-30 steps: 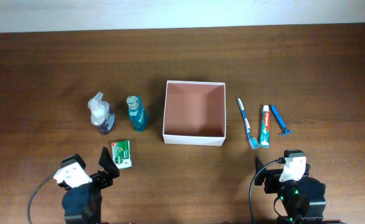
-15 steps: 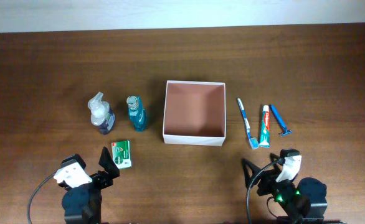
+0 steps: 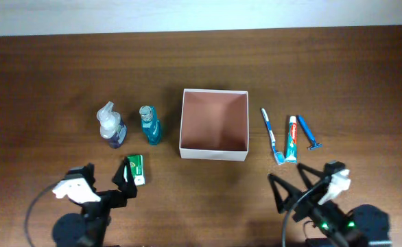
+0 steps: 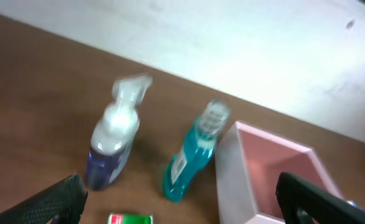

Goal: Pack container
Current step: 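Move the left gripper toward the white foam soap bottle, then grasp the white foam soap bottle with the left gripper and lift, then carry the soap bottle into the white box and release it, then move the left gripper to the teal Listerine bottle and grasp it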

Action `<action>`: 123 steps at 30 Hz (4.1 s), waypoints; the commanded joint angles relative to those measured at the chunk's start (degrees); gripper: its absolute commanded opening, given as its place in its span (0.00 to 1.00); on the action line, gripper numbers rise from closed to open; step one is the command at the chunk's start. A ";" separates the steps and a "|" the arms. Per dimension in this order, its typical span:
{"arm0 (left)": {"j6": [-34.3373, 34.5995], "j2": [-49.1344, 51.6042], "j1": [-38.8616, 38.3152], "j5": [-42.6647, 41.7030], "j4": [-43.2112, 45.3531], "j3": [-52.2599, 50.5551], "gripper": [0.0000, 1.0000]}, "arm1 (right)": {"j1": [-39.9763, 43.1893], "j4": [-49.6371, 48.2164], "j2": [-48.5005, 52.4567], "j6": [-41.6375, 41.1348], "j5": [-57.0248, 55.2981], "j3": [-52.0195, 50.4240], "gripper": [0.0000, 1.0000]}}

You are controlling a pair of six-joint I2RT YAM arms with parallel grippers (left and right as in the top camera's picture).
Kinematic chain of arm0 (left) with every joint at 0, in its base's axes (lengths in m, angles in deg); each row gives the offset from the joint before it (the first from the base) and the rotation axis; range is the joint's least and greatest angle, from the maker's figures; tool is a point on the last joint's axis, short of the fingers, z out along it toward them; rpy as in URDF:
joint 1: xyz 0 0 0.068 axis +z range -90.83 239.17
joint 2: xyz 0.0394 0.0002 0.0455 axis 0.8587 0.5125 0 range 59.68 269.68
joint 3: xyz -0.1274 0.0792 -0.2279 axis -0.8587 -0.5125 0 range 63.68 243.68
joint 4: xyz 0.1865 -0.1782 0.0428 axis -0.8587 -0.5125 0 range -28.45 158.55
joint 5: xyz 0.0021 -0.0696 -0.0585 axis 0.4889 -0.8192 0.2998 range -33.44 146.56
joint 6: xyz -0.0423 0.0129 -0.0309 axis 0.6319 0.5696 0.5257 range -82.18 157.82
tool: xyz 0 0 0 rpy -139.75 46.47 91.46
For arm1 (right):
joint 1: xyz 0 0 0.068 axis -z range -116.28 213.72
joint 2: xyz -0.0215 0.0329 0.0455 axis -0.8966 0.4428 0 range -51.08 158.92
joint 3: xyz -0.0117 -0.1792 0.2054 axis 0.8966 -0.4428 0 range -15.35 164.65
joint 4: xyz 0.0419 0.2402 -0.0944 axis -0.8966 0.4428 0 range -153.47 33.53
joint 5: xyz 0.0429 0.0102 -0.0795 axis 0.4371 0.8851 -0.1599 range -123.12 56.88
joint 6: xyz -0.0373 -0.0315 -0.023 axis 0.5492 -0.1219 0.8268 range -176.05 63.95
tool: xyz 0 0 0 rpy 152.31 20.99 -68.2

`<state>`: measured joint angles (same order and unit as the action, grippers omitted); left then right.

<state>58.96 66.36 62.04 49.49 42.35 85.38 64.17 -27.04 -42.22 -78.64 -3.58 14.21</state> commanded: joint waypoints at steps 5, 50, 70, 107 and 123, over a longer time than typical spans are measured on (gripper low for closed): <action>-7.34 24.74 0.28 2.64 -14.51 26.60 0.99 | 0.33 14.40 26.27 10.27 -17.25 21.75 0.99; -27.04 110.75 0.35 7.08 -54.80 82.38 0.38 | 0.33 31.54 79.32 13.18 -24.26 41.22 0.99; -21.77 98.57 -11.98 6.16 -70.49 120.87 0.11 | 0.33 32.00 79.32 13.18 -24.24 41.22 0.99; -24.39 122.46 -40.24 5.99 -53.59 116.98 0.78 | 0.37 32.17 79.32 12.72 -24.24 41.22 0.99; -18.47 98.92 -9.97 5.88 -70.23 103.34 0.85 | 0.37 32.39 79.32 12.70 -24.22 41.22 0.99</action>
<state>40.69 169.41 47.33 58.56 -27.72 198.57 64.17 5.31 36.75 -65.99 -27.16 54.53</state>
